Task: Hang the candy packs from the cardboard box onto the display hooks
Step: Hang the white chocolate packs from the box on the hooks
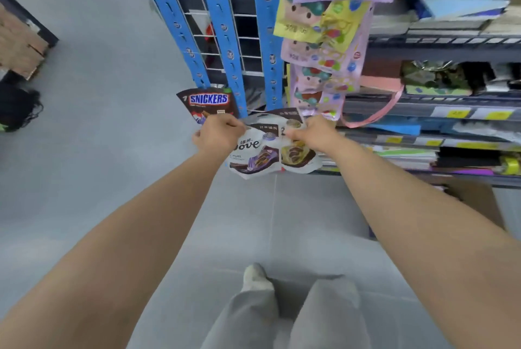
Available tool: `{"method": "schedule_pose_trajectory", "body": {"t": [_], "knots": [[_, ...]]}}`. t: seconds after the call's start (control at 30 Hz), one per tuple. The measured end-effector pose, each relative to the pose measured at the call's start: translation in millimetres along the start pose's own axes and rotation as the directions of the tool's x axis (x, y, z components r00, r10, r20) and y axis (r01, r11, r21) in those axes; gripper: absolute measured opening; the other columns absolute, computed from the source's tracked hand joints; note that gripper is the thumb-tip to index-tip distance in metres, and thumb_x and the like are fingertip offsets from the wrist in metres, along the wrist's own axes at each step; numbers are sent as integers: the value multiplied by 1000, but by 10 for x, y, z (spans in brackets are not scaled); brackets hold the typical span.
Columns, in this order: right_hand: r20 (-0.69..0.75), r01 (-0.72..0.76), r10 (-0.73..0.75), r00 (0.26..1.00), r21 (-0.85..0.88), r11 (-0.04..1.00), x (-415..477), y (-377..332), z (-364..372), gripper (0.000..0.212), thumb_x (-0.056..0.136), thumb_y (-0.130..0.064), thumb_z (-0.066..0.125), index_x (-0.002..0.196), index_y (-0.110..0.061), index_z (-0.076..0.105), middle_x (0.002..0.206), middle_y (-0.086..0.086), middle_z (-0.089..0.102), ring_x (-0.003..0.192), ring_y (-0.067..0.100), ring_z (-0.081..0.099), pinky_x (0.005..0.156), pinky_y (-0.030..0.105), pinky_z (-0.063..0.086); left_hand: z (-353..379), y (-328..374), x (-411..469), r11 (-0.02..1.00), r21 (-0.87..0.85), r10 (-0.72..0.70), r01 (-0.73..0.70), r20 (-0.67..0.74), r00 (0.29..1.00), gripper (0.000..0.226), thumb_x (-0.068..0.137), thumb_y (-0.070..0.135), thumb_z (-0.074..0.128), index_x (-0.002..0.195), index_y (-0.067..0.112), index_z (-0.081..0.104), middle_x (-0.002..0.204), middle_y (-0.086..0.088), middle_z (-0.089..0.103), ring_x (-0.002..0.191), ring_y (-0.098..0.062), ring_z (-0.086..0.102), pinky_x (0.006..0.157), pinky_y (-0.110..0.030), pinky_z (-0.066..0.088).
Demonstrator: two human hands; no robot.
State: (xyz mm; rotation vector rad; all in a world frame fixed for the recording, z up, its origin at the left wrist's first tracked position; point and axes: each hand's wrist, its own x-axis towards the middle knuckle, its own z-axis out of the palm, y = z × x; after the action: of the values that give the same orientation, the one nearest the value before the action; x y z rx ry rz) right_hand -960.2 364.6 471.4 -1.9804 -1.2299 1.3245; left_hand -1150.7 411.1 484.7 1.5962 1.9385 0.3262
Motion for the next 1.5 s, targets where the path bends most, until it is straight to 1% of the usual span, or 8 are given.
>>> {"method": "schedule_pose_trajectory", "body": {"t": [0.1,0.2,0.33,0.6,0.93,1.13,1.23,1.5], "knots": [[-103,-82,81,991,-7,997,266,39,316,22,87,-24,64,78,-10,51,74,5,50,74,19,49,64,26,37,-47,-327,307,999,38,3,-3,-3,1000,14,79,21,56,66,24,60,83,6,66,91,-21,61,98,-40,41],[-144,-183,172,975,-67,981,515,130,570,32,87,-23,63,63,-12,45,69,6,48,71,24,50,62,28,39,44,-588,592,987,136,91,-89,-10,996,13,80,19,51,71,24,59,73,6,59,80,-18,57,96,-37,39],[-145,-223,209,967,-92,970,857,370,793,36,87,-24,62,100,10,61,94,18,63,95,36,61,75,36,46,347,-903,980,932,223,278,-285,61,959,14,86,16,52,80,18,65,78,1,66,81,-22,57,99,-32,25],[-350,-269,262,899,31,963,1499,841,1081,34,91,-27,58,79,5,64,91,27,61,88,31,59,71,32,37,1058,-1383,1481,874,372,251,-312,205,946,23,85,5,46,85,20,62,88,-1,70,90,-24,59,97,-31,25],[-394,-284,345,852,205,937,2178,1444,1576,36,92,-29,56,103,4,66,101,20,67,92,28,62,74,31,42,1828,-1572,2177,741,456,371,-492,333,867,24,92,13,45,105,15,65,97,-15,65,93,-34,58,70,-35,42],[-488,-129,227,843,226,966,2375,1840,1806,26,90,-18,59,103,3,67,101,22,69,88,21,62,86,40,49,2203,-1664,2561,910,199,357,-363,66,932,22,88,12,52,102,11,69,100,-18,64,95,-32,56,77,-34,41],[-492,-71,159,856,193,979,2355,1924,1867,26,91,-20,58,100,3,66,98,23,68,92,34,63,85,48,50,2315,-1661,2645,951,40,308,-306,-66,949,21,86,10,55,99,10,71,100,-16,67,97,-31,57,83,-34,41],[-473,26,70,878,195,980,2364,1936,2041,22,92,-13,56,106,1,67,94,1,63,89,13,58,76,20,42,2603,-1565,3006,985,-172,-37,11,-149,988,22,90,22,52,103,23,71,104,0,71,99,-22,62,91,-33,47]]}}
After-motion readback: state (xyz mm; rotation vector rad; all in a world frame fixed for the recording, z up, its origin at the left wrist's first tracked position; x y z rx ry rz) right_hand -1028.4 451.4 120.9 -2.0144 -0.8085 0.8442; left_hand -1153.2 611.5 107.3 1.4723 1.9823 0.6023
